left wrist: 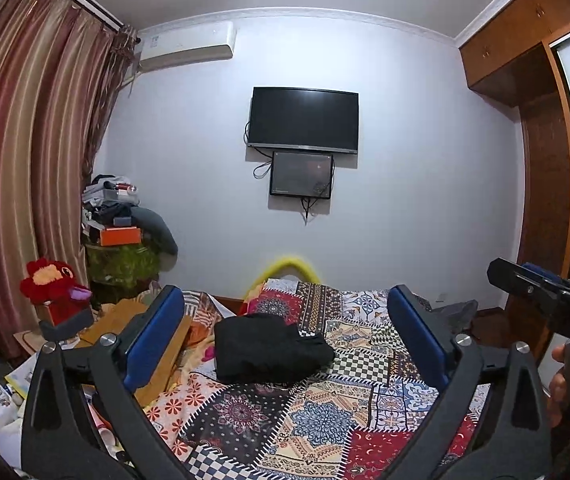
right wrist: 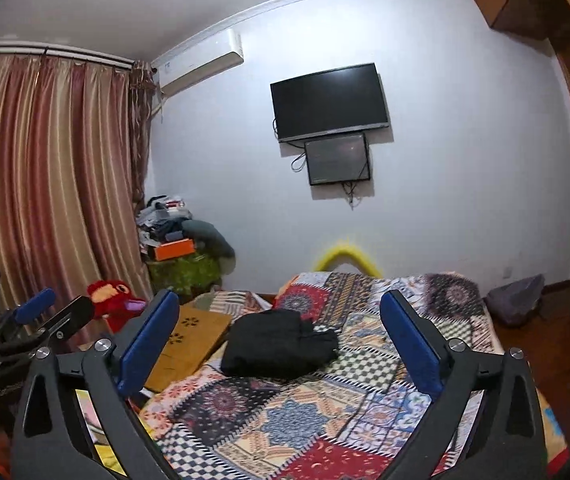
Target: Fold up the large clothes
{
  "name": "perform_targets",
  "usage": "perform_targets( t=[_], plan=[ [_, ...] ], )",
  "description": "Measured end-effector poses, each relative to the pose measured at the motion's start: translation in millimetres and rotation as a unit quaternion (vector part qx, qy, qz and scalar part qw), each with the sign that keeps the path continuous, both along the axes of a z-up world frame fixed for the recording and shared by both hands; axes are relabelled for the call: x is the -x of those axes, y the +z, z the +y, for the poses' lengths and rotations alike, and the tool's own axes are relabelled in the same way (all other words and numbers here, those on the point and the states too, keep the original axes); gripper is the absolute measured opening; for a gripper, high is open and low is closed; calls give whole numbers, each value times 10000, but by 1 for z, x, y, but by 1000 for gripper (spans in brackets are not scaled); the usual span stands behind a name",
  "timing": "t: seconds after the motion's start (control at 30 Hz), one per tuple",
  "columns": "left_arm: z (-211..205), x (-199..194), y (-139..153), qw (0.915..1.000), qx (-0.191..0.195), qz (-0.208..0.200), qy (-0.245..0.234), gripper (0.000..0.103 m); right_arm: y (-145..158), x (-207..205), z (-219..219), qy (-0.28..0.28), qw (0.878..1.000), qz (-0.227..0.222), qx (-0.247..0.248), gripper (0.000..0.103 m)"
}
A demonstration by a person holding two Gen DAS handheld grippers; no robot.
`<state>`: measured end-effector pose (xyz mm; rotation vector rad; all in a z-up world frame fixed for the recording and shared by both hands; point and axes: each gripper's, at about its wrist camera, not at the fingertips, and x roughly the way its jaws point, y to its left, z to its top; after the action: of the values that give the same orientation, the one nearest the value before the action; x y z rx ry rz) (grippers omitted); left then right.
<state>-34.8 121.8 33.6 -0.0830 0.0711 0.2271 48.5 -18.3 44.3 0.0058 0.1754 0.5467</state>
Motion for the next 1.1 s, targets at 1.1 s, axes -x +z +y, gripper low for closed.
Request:
perform_targets(
  t=[1.1],
  plan=[
    [-14,-10,-9,9996,-166,218,64,103,-11,5,-9,-96,9995,274,148,102]
  ],
)
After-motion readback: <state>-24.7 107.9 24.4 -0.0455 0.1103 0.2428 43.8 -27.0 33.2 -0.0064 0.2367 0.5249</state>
